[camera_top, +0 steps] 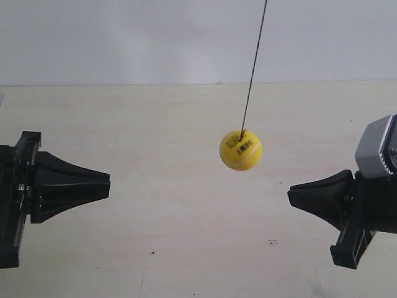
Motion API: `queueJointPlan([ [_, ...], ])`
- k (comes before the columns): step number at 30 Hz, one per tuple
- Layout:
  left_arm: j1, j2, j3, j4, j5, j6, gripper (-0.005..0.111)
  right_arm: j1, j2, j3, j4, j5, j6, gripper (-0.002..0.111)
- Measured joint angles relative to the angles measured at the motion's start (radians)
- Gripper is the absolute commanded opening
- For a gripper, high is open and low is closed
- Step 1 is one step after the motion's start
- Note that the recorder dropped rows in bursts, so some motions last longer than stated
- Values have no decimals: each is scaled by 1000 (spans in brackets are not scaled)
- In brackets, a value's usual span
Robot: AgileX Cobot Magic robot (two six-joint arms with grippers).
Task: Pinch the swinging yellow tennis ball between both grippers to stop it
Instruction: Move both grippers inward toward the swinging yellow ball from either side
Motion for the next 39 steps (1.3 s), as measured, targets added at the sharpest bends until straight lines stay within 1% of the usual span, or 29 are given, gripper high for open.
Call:
queueJointPlan([
  [4,0,34,0,0,-40,40,5,0,0,0,-6,-23,-6,0],
  [8,0,104,-3,-19,-42,87,5,0,0,0,-6,-23,-9,0],
  [17,-4,239,-84,-2,-42,86,5,0,0,0,4,-71,-48,0],
  [20,-31,264,-96,7,-42,84,5,0,0,0,4,-78,-50,0],
  [27,-129,281,-138,44,-44,67,5,0,2,0,-24,-88,-29,0],
  [30,-144,281,-148,51,-44,54,5,0,2,0,-29,-90,-26,0],
  [39,-145,281,-150,52,-44,52,5,0,2,0,-51,-119,-16,0],
])
